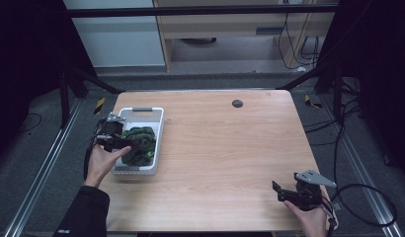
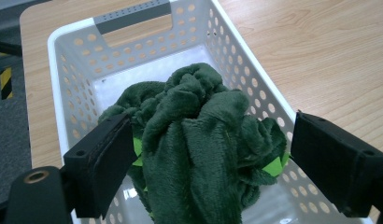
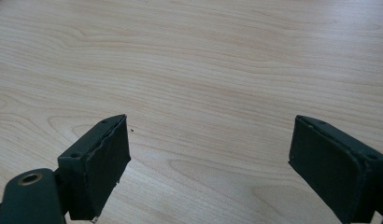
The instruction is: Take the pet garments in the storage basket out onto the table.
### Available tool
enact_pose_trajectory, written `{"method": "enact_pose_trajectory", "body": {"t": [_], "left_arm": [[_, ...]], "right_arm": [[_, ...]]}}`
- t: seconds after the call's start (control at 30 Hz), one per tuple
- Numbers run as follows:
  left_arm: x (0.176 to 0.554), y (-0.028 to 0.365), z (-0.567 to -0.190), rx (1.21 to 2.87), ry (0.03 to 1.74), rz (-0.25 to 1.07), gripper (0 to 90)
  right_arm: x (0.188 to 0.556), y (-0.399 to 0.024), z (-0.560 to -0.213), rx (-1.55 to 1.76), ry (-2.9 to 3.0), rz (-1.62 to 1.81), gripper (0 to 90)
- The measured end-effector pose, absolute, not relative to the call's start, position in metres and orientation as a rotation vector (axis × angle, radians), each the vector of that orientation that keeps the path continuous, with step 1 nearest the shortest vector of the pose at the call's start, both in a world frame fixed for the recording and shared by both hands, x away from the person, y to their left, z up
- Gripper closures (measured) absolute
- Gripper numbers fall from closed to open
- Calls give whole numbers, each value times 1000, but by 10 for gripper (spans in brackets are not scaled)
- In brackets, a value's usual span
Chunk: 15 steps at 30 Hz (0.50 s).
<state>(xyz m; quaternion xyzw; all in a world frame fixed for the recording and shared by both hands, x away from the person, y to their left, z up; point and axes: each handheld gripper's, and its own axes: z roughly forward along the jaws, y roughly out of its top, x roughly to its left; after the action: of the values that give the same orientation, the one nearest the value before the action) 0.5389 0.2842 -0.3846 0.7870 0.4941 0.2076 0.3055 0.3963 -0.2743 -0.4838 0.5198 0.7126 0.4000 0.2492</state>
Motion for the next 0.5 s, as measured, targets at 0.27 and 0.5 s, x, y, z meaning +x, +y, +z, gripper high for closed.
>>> {"method": "enact_pose_trajectory", "body": {"t": [0.27, 0.5], "left_arm": [[547, 281, -392, 2116, 1332, 533, 111], [554, 276, -398, 2155, 1341, 518, 100]], "right_arm": [[396, -273, -484, 1428, 1948, 1092, 122], [396, -274, -484, 1419, 1953, 1085, 121]]}}
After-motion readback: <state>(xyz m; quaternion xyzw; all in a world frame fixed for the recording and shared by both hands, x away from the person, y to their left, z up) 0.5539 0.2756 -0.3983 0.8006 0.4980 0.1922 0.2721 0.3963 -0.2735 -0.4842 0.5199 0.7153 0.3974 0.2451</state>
